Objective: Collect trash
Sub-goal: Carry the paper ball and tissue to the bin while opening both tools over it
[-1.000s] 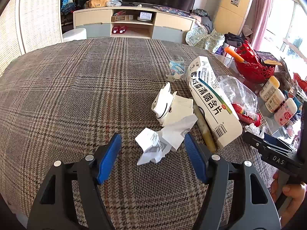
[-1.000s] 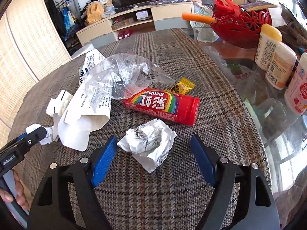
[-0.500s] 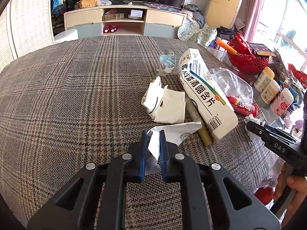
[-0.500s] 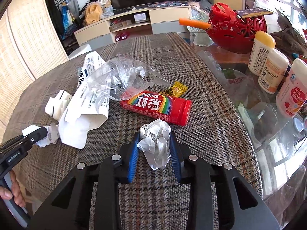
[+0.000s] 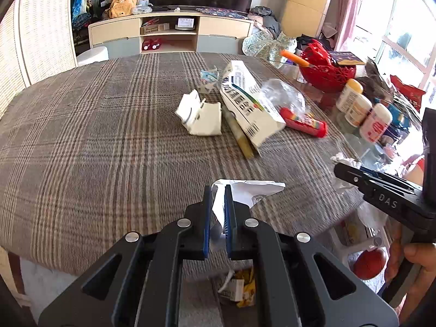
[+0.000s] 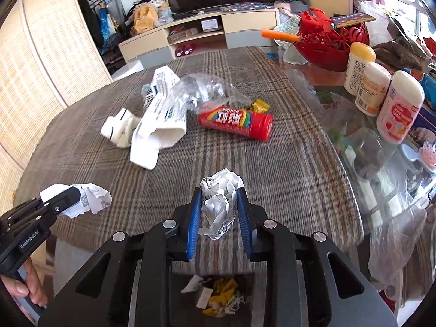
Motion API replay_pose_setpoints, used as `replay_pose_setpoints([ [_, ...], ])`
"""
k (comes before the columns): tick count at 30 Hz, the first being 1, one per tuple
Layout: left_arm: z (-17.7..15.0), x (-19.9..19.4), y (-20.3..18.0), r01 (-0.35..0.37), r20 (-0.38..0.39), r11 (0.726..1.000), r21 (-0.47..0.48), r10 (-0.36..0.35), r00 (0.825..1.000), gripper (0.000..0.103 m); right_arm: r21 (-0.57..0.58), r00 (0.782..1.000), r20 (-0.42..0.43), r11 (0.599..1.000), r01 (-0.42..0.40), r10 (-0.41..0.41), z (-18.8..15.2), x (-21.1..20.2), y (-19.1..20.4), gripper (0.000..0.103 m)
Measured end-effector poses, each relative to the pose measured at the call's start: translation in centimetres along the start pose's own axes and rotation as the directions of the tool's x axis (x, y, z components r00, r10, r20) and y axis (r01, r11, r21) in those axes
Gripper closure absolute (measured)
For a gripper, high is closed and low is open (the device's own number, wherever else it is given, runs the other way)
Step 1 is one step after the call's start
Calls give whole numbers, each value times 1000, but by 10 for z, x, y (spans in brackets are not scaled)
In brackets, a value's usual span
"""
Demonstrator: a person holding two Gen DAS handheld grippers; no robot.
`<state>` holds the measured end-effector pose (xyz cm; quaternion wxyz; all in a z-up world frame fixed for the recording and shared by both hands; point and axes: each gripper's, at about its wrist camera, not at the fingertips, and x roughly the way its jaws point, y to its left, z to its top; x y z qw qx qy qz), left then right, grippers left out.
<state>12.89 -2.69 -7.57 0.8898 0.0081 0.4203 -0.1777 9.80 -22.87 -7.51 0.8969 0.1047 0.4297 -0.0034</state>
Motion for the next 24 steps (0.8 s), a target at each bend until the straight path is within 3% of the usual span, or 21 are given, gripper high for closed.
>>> replay_pose_setpoints([
  [13,-73,-64,-38,34,5,999,14,-34,999,95,-16,997,-56,998,-54,53,-72,-51,11,76],
  [24,-147,-24,-55,88,-124,996,-25,-90,988,95,27,980,-191,998,-58,62,-142,-23,1,75],
])
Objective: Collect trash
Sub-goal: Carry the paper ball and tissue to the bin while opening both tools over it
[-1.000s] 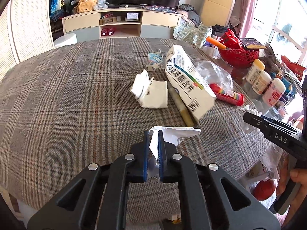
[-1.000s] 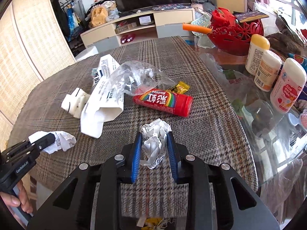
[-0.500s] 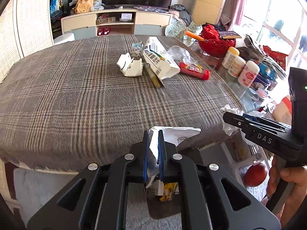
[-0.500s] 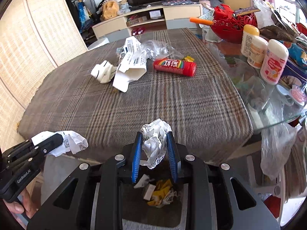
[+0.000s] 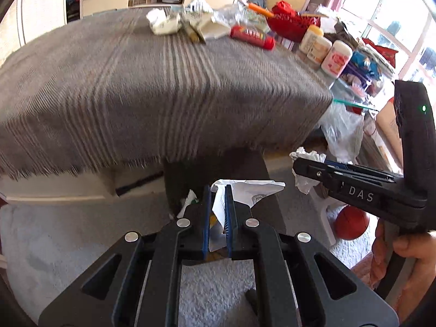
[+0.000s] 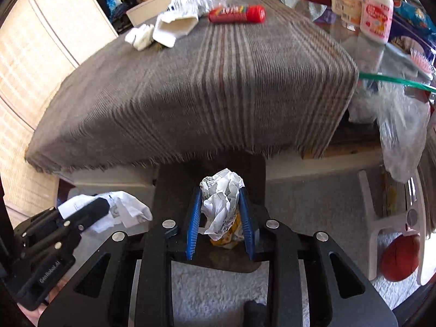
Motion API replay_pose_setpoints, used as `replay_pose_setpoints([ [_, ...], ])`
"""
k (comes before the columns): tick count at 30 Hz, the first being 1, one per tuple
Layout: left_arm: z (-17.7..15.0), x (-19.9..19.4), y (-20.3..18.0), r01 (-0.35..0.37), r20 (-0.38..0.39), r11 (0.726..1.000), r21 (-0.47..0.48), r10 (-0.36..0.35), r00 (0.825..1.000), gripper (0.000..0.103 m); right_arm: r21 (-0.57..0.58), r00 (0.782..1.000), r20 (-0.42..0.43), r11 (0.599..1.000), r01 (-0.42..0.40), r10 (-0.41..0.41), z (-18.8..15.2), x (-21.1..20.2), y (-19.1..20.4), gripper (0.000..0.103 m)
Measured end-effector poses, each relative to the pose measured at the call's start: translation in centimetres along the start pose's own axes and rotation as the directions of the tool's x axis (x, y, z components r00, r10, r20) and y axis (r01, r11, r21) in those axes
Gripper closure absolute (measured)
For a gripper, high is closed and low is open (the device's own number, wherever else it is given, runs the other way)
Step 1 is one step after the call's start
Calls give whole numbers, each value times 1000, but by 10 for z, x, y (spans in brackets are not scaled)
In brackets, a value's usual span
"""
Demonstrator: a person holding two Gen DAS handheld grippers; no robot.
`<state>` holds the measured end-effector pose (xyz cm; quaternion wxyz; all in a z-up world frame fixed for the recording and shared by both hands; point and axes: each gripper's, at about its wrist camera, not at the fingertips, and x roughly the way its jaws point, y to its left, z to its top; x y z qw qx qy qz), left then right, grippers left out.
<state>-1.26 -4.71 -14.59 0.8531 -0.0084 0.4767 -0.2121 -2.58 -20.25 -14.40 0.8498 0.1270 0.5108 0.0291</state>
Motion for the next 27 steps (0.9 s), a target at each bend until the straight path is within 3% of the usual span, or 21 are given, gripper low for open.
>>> replay_pose_setpoints([
  [9,-27,60,-1,43,-91,999,29,-40,995,95,51,994,-97,998,-40,45,-12,52,-14,75],
  [20,-32,94,3,100,-148,995,17,-96,984,92,66,991,-125,997,-31,39,-11,78,-17,73],
  [23,-33,93,2,104,-147,994,24,-99,984,89,76,990,-134,997,-21,31,-11,80,-19,68],
  [25,-33,92,1,101,-150,994,31,-95,984,79,77,990,-137,997,-22,32,-13,81,-20,64],
  [27,-34,90,2,100,-150,994,31,-95,984,72,76,991,-131,997,-19,29,-14,79,-21,46],
])
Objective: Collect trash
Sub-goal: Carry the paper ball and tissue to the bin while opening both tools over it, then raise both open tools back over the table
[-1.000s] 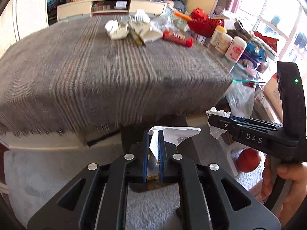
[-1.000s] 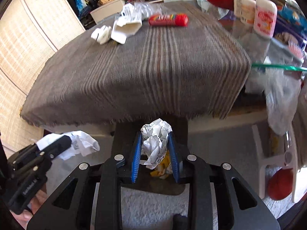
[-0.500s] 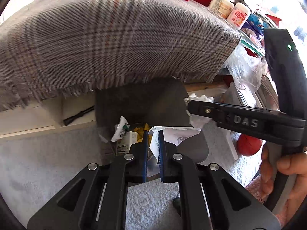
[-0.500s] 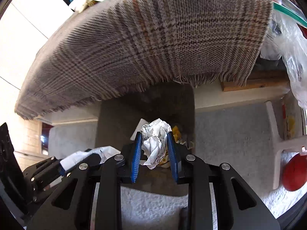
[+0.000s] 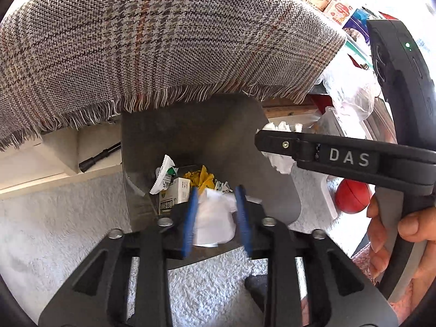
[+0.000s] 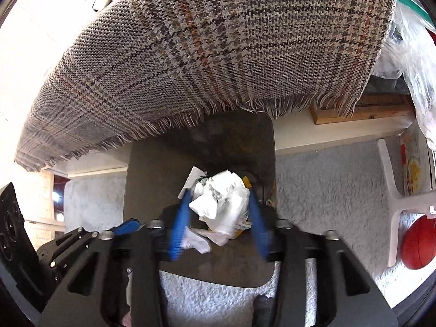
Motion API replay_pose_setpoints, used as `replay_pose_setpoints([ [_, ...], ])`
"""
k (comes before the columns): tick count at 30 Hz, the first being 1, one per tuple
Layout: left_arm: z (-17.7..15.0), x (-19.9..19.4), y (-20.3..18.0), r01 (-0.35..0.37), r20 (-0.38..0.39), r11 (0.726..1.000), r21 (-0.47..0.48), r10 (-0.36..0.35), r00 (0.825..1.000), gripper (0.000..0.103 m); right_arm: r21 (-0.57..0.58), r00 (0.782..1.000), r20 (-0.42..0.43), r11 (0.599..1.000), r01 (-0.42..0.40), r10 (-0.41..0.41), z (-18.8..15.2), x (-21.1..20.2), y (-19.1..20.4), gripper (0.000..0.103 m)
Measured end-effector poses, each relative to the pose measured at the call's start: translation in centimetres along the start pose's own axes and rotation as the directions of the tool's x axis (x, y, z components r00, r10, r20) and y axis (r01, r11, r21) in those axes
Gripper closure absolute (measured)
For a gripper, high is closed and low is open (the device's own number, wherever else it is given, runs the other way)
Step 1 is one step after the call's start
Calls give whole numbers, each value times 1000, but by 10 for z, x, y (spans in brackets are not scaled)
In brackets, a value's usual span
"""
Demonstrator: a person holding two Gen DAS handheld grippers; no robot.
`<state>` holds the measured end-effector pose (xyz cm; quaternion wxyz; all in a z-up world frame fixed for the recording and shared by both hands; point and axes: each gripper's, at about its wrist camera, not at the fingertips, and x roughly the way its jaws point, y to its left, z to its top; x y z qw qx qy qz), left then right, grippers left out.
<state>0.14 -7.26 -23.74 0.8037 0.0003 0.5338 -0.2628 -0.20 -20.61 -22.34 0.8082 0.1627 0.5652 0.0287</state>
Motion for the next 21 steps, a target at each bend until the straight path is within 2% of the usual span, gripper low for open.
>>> replay_pose_setpoints([
  [2,0,-3,1,-1,1,1000,-2,1,1000,67,-11,1000,14,1000,16,-15,-2,-4,0,42],
  [4,0,-6,2,-4,4,1000,-5,4,1000,54,-19,999,20,999,31,-31,-3,-7,0,36],
  [5,-1,-8,3,-7,7,1000,-5,7,1000,50,-18,999,25,999,42,-42,-4,-9,-2,30],
  [7,-2,-13,4,-17,16,1000,-7,17,1000,35,-4,997,40,998,62,-61,-4,-16,-7,20],
  [8,-2,-16,5,-23,24,1000,-8,24,999,30,2,996,49,998,71,-71,-3,-19,-9,12],
  [9,-3,-19,7,-30,31,1000,-10,30,999,21,8,994,62,996,85,-85,-2,-23,-13,5],
  [10,-4,-22,8,-34,37,999,-9,34,999,15,13,993,70,995,94,-95,-2,-26,-15,3],
  [12,-7,-26,12,-57,52,998,-4,57,997,10,19,993,78,996,90,-91,-2,-31,-21,3],
  [15,-11,-30,19,-64,55,998,-10,64,996,10,41,992,101,996,77,-81,-4,-39,-31,3],
  [17,-11,-37,23,-65,72,998,-16,66,995,10,47,988,132,996,79,-85,-4,-44,-31,3],
  [21,-12,-58,29,-75,131,997,-28,78,988,10,-15,970,229,997,82,-76,-4,-60,-17,3],
])
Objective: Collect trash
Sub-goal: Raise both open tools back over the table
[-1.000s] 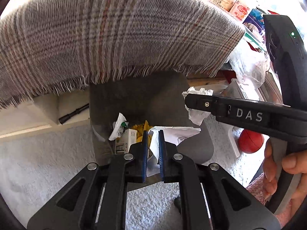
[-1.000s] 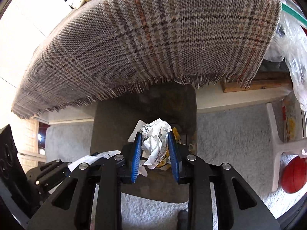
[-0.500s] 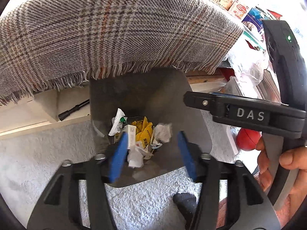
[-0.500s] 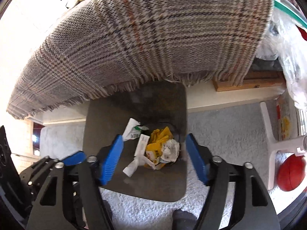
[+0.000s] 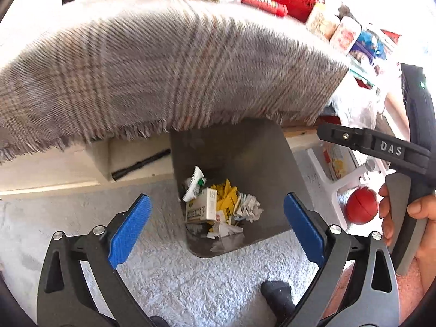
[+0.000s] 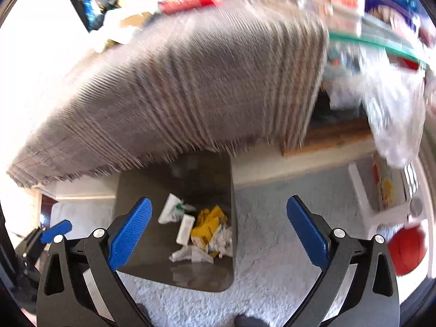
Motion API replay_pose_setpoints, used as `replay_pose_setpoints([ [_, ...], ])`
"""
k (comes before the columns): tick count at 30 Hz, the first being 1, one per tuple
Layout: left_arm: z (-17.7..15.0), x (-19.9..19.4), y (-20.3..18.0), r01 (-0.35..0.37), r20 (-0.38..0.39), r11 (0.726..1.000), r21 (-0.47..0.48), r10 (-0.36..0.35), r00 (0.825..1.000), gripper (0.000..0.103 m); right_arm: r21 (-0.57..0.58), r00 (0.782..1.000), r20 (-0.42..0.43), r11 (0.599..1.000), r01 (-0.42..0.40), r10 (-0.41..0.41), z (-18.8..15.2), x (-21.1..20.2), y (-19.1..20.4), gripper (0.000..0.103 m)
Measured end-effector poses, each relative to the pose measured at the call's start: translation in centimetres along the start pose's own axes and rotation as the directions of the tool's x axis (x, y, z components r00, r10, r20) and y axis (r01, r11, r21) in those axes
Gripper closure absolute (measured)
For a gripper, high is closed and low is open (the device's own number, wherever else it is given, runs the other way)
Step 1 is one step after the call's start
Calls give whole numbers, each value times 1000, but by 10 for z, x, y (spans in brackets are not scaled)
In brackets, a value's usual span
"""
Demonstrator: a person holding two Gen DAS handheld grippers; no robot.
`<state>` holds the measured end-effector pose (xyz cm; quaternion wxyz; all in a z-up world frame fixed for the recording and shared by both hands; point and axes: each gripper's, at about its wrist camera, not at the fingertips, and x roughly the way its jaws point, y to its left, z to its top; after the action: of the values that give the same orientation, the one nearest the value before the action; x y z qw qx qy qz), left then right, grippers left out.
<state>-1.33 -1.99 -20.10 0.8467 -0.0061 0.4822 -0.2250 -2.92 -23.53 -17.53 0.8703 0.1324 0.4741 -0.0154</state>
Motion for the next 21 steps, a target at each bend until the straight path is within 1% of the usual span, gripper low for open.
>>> replay_pose_setpoints([
  [3,2,-14,10,-26,23,999,-30,26,999,9,-76,999,41,997,20,-17,1,-9,13,3],
  [6,9,-28,17,-62,42,996,-57,64,997,9,-128,999,23,991,29,-26,9,-13,23,3],
  [8,20,-42,19,-88,70,994,-63,92,993,9,-138,999,33,990,15,-10,17,-22,28,3],
  [10,33,-54,23,-97,91,992,-77,104,990,9,-147,998,60,989,2,7,32,-35,35,3],
  [13,63,-71,33,-101,123,988,-113,114,986,9,-147,993,112,989,-4,21,59,-53,43,3],
  [16,99,-82,43,-102,169,986,-132,124,978,8,-124,984,159,991,-55,75,94,-66,47,3],
  [18,127,-84,50,-109,202,985,-137,135,970,8,-111,979,182,991,-73,92,116,-67,50,3],
  [21,164,-79,59,-116,224,985,-131,143,964,8,-84,969,216,991,-108,124,152,-65,53,3],
])
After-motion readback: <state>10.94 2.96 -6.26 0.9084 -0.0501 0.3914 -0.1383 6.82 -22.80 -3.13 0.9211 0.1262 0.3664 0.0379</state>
